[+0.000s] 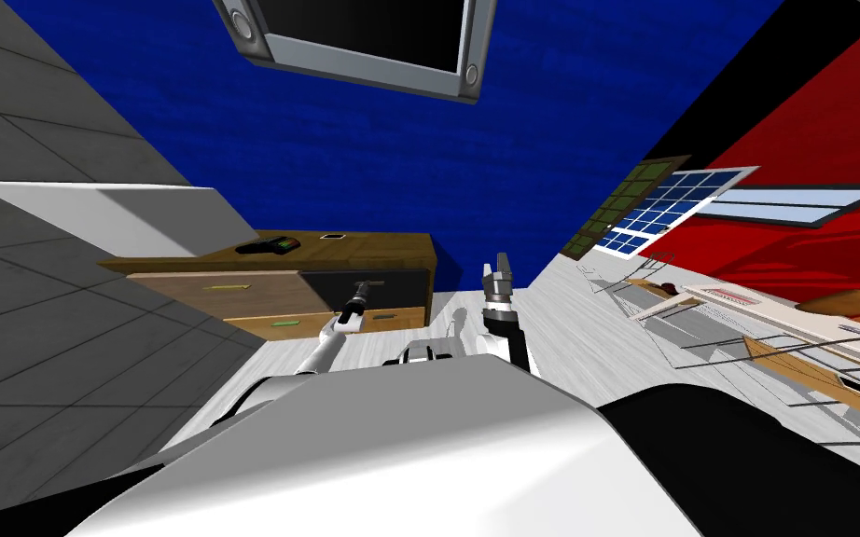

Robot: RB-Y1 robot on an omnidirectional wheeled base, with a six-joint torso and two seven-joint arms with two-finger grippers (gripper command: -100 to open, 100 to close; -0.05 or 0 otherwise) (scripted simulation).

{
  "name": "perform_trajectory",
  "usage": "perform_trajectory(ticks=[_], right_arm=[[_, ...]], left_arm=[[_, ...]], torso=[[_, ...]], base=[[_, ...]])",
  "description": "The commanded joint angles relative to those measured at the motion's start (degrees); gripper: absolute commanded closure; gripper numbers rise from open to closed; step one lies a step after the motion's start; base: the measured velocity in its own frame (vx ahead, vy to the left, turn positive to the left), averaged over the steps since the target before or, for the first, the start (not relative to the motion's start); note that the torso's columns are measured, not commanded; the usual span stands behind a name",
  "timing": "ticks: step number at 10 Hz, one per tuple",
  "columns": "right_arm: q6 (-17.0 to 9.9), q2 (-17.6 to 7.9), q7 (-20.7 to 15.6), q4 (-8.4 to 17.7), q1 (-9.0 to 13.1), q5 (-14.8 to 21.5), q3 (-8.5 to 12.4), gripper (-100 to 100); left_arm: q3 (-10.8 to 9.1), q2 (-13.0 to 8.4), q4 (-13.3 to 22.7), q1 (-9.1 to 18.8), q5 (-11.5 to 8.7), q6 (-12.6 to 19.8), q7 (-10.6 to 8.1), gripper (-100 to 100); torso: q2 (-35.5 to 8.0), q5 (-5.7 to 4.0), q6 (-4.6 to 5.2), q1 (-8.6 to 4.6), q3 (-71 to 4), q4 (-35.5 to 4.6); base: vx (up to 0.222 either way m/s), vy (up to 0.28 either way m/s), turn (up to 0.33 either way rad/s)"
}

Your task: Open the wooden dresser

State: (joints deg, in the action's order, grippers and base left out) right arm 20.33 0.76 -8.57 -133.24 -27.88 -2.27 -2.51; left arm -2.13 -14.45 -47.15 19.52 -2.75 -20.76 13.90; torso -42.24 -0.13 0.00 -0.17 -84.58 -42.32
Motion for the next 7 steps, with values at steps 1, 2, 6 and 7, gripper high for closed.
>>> perform_trajectory(ticks=[1,2,6,7], right_arm=[[0.0,0.0,0.0,0.0,0.01,0.0,0.0,0],[0.0,0.0,0.0,0.0,0.0,0.0,0.0,0],[0.0,0.0,0.0,0.0,0.01,0.0,0.0,0],[0.0,0.0,0.0,0.0,0.02,0.0,0.0,0]], left_arm=[[1.85,0.35,-4.18,-4.08,2.97,0.17,-2.21,100],[1.85,0.35,-6.18,-6.02,2.97,0.17,-2.21,100],[3.07,0.71,-13.12,-10.75,4.92,0.96,-3.61,100],[4.28,1.06,-15.55,-13.04,6.88,1.76,-5.02,100]], torso=[[0.02,0.07,0.1,0.11,-0.01,0.05],[0.21,0.15,0.1,0.23,-0.12,0.16],[0.29,0.22,-0.03,0.32,-0.18,0.3],[0.14,0.21,-0.01,0.3,-0.1,0.23]], base=[[0.124,0.014,0.129],[0.09,0.009,0.06],[0.062,0.003,0.054],[0.079,-0.001,0.15]])
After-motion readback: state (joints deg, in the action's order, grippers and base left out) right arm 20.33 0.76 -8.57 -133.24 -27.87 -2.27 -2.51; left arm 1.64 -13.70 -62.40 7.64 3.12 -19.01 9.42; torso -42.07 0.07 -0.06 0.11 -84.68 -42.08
